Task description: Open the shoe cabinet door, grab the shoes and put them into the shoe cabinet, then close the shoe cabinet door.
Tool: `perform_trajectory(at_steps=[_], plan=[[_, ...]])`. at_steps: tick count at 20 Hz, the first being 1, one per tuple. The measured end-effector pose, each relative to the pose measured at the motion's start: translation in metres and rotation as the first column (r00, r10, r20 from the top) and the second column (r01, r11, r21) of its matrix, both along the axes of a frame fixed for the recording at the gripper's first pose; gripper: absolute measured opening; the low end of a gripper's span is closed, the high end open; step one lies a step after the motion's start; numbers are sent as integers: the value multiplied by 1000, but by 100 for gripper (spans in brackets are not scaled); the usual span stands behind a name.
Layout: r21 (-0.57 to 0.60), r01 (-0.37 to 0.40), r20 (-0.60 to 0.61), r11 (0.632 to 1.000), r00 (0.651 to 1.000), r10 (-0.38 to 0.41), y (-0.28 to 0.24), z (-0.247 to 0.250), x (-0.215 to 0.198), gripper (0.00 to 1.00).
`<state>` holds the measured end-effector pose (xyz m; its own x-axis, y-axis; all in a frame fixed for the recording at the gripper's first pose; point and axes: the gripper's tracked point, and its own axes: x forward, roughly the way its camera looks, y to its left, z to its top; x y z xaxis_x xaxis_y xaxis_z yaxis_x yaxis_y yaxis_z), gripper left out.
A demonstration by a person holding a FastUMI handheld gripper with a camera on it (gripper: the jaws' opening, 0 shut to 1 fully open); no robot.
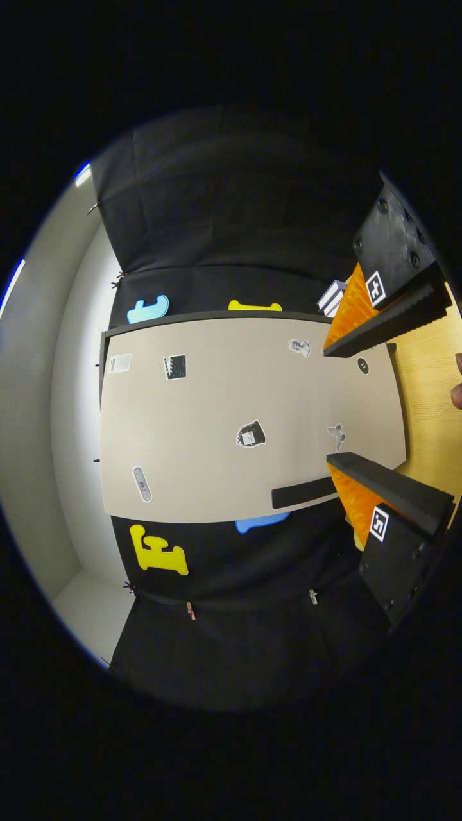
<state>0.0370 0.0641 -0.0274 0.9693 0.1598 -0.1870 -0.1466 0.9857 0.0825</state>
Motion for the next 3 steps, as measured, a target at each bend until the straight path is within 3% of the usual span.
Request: perform_trajectory(at_steps=[3], plan=[[-1, 3, -4, 1000, 1000, -3, -4, -1, -1, 96]])
